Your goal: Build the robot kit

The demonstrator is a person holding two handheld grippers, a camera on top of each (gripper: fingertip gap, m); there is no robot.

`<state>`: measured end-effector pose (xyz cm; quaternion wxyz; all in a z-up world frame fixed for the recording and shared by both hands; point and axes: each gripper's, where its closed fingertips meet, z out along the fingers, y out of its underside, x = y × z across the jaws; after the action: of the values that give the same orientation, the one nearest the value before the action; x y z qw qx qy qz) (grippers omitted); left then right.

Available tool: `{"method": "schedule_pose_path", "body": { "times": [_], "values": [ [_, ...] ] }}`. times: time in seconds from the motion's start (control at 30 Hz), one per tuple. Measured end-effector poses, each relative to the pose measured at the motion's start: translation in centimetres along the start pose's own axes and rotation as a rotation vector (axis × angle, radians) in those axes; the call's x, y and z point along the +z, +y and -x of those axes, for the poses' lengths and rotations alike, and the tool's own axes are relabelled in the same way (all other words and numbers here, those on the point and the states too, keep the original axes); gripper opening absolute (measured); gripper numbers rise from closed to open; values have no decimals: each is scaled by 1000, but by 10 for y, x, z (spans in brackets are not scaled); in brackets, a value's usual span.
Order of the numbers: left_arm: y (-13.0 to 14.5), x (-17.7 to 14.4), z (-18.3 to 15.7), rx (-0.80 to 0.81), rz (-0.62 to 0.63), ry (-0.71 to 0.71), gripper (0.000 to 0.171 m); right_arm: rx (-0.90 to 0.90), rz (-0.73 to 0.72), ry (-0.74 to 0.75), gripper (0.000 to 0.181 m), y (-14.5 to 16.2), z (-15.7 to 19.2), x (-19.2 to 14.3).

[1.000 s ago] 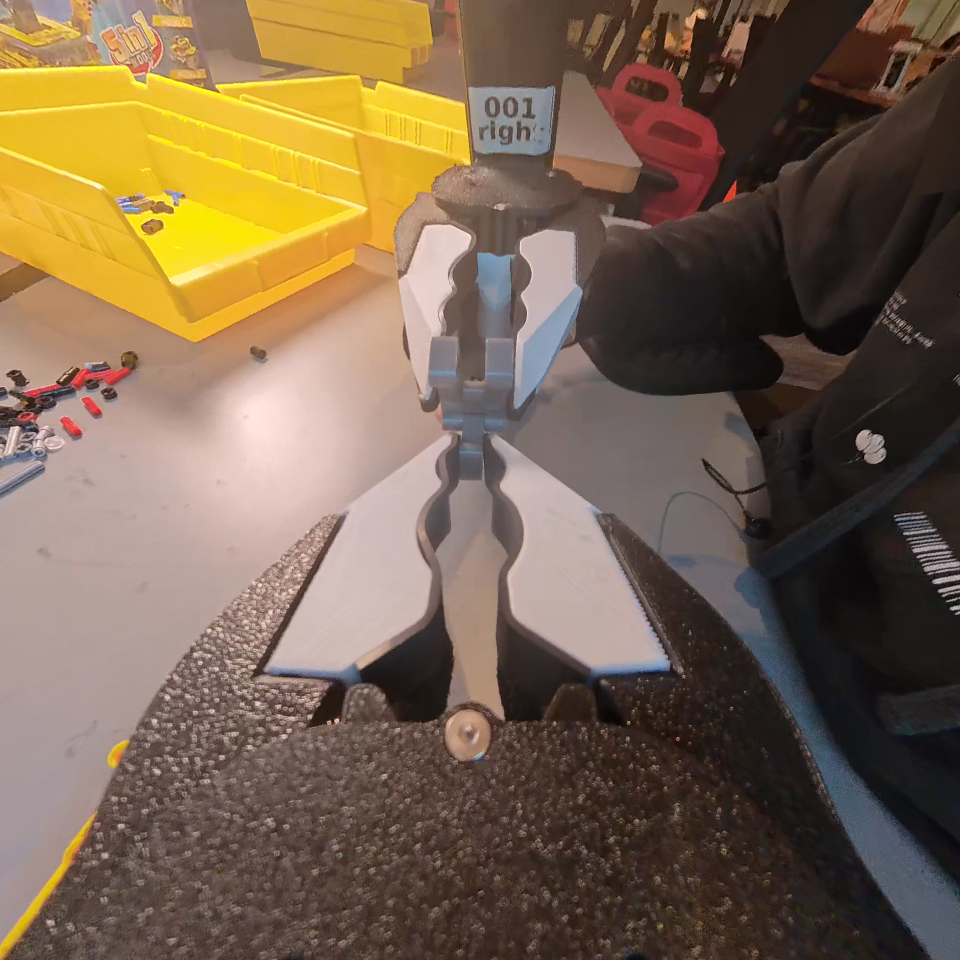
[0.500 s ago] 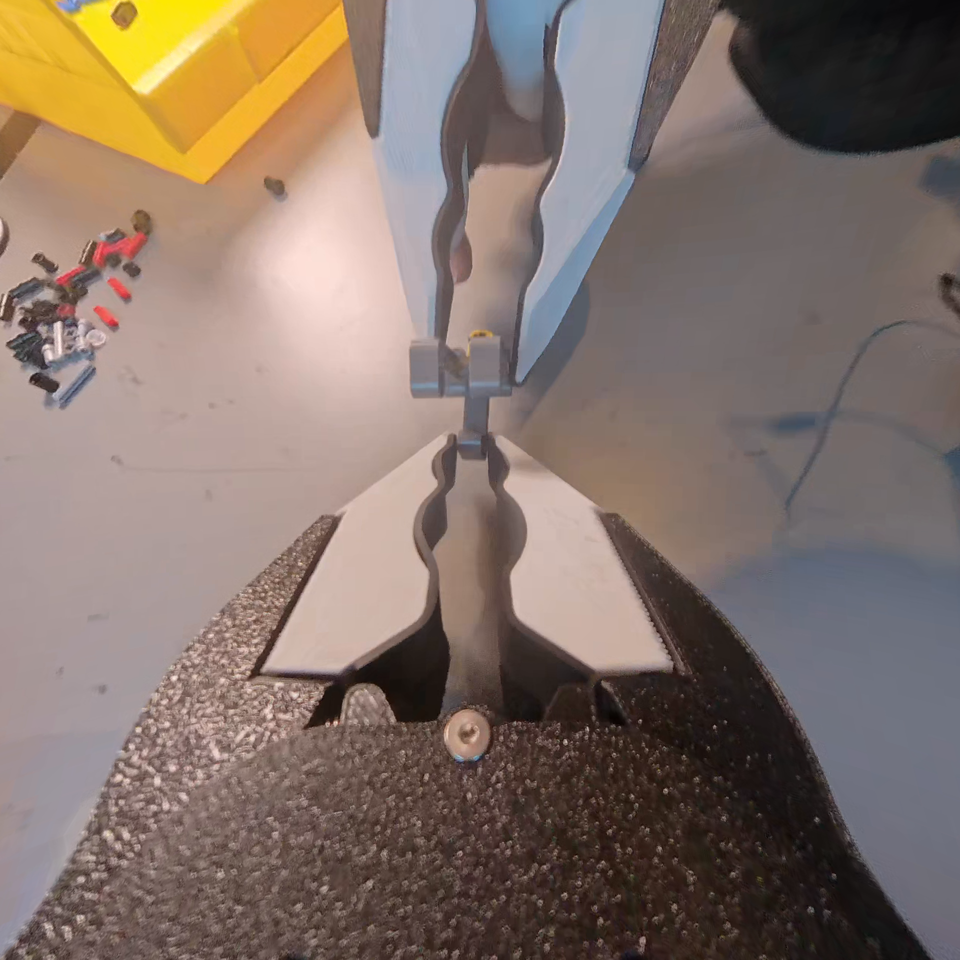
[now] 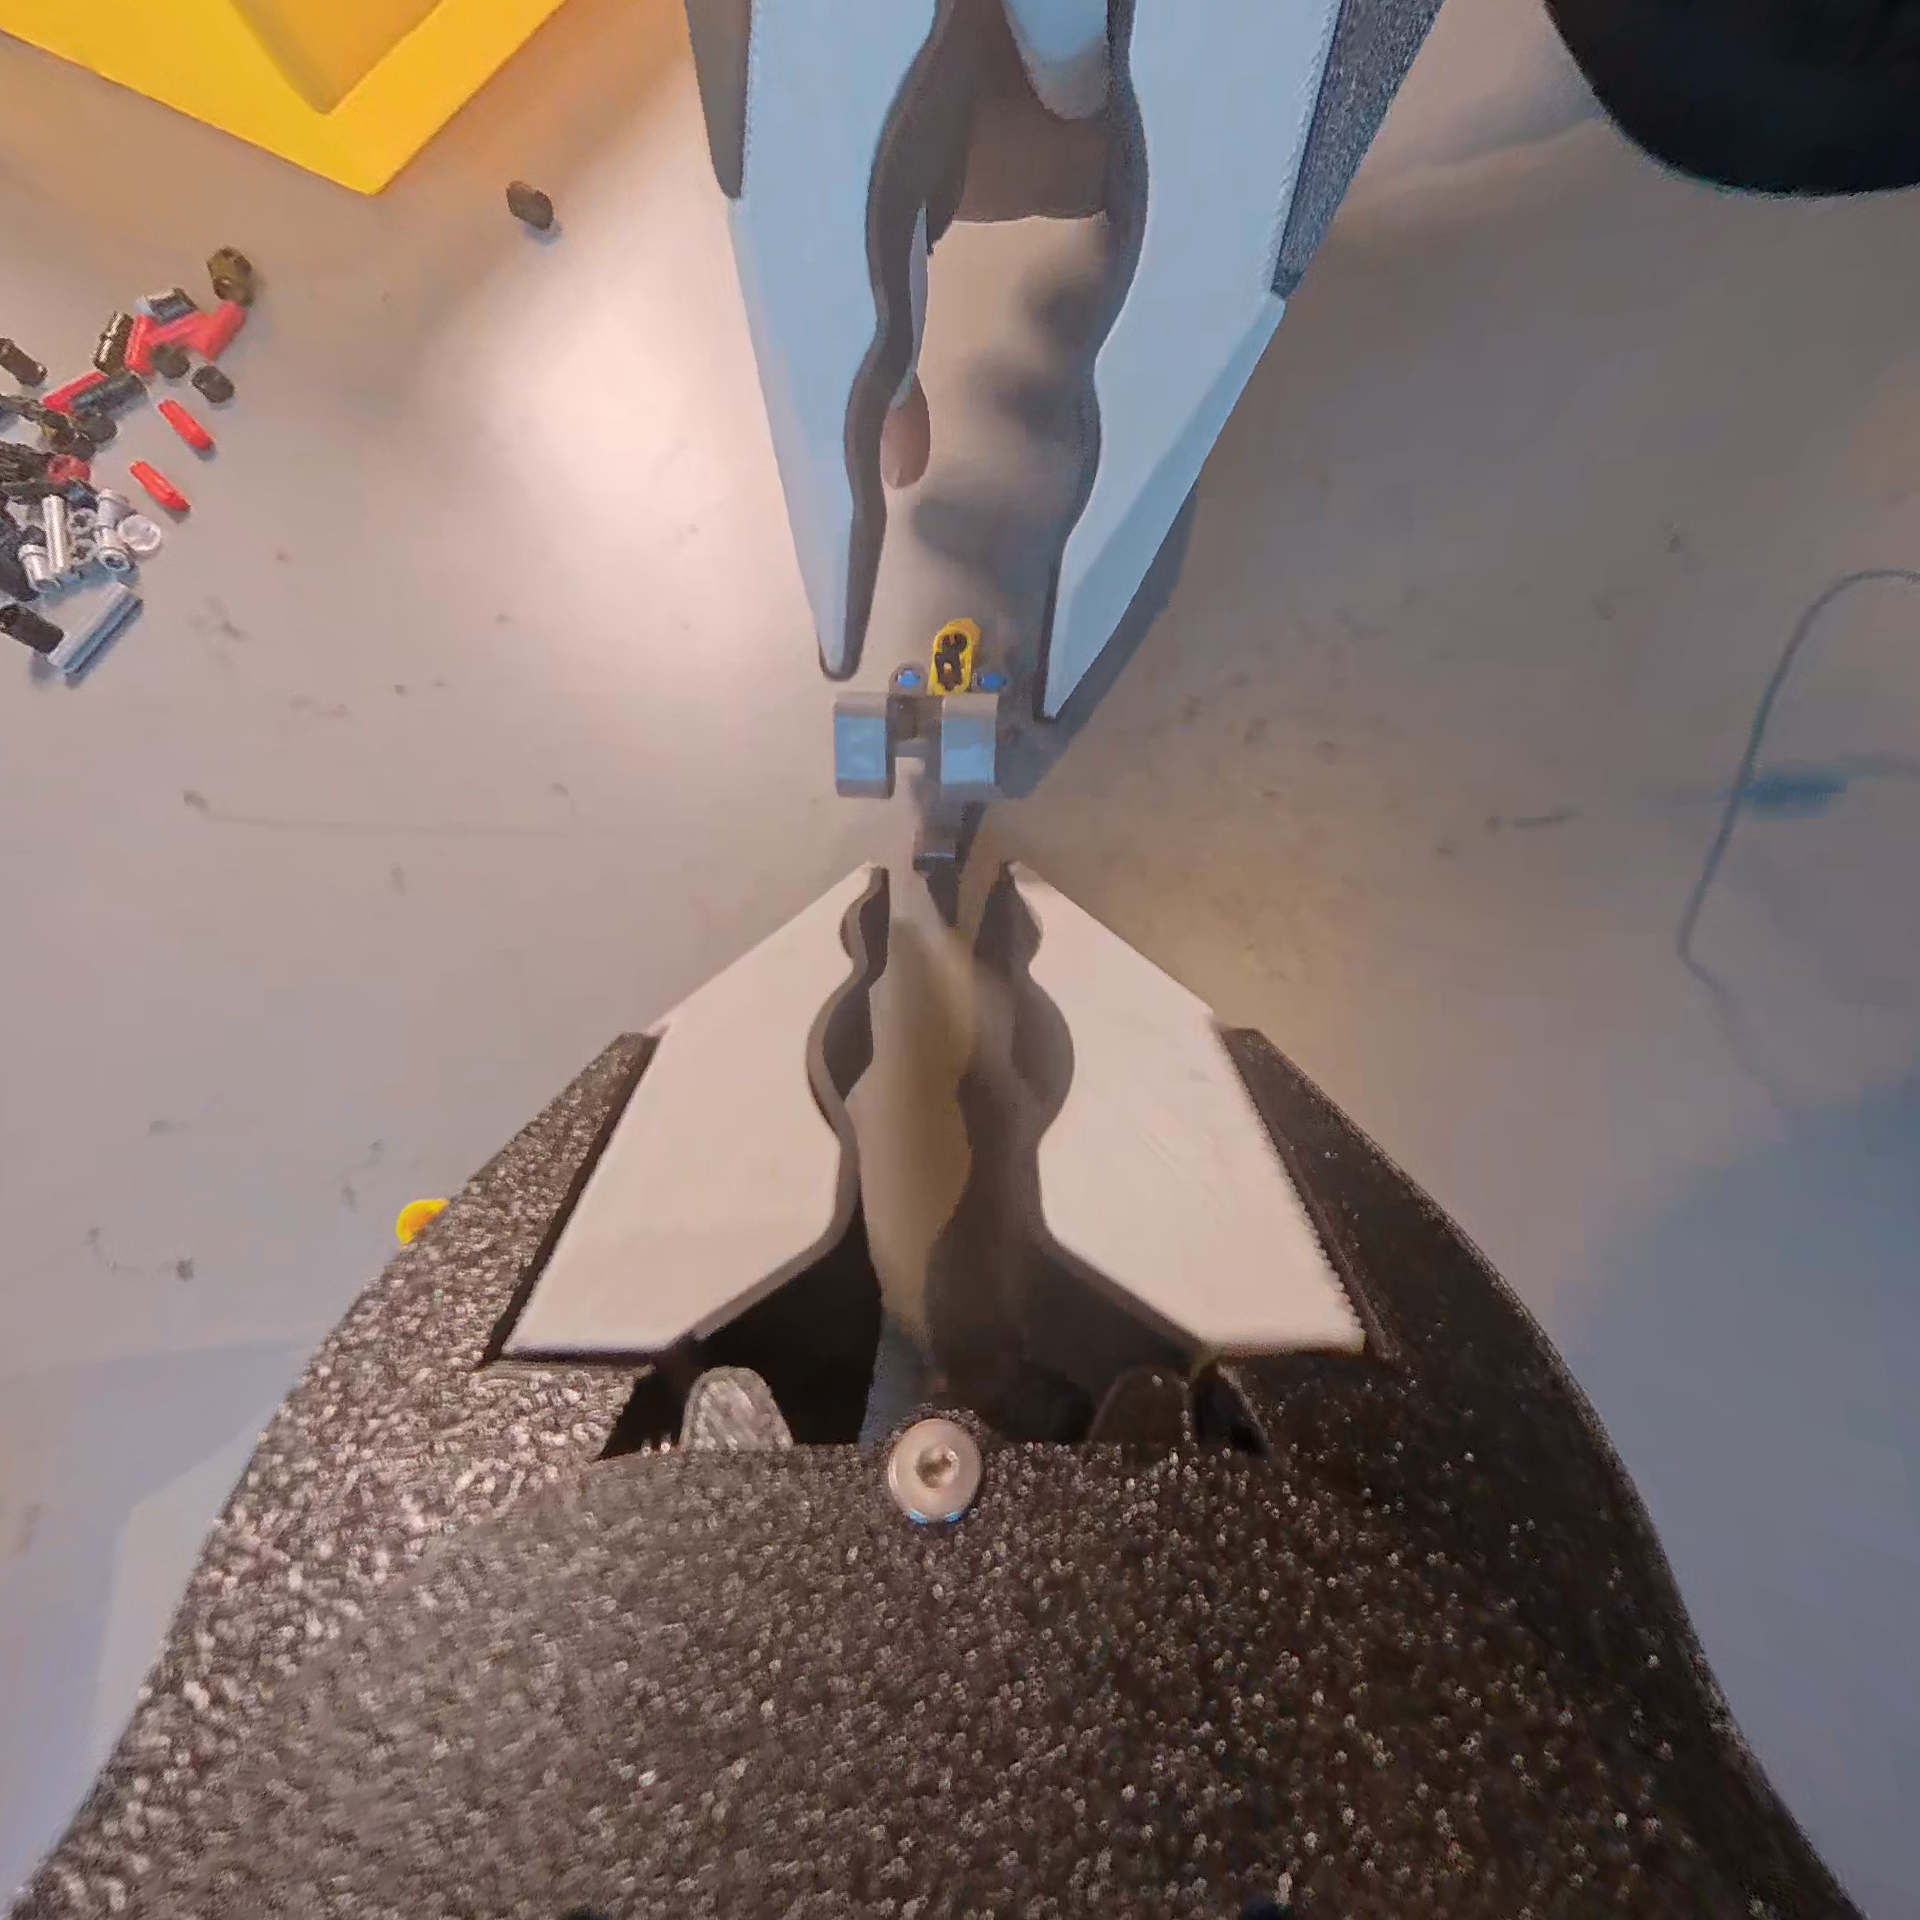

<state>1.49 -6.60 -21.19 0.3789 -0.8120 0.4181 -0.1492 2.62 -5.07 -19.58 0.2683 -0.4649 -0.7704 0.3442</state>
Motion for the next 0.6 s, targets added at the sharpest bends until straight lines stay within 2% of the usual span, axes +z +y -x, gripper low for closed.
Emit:
{"method": "schedule_pose_path", "body": {
  "times": [0.13, 0.27, 0.37, 0.47, 0.53, 0.57, 0.6],
  "values": [
    [-7, -21, 10, -39, -82, 11, 23, 13, -39, 17, 39, 0, -4, -14],
    [-16, -37, 21, -102, -190, 24, 26, 10, -19, 14, 39, 11, -1, -20],
    [-25, -38, 14, -93, -236, 60, 30, -20, 12, 19, 37, 14, 3, -15],
    [-41, -35, 4, -83, -297, 92, 31, -31, 30, 39, 28, 12, 0, -9],
    [-44, -27, -1, -75, -275, 100, 31, -59, 61, 45, 13, 14, -1, -5],
    [-43, -22, 2, -64, -251, 73, 28, -66, 62, 41, 8, 13, -1, -4],
    [-43, -19, 4, -53, -240, 49, 17, -63, 64, 29, 8, 13, 0, -3]
  ]
}}
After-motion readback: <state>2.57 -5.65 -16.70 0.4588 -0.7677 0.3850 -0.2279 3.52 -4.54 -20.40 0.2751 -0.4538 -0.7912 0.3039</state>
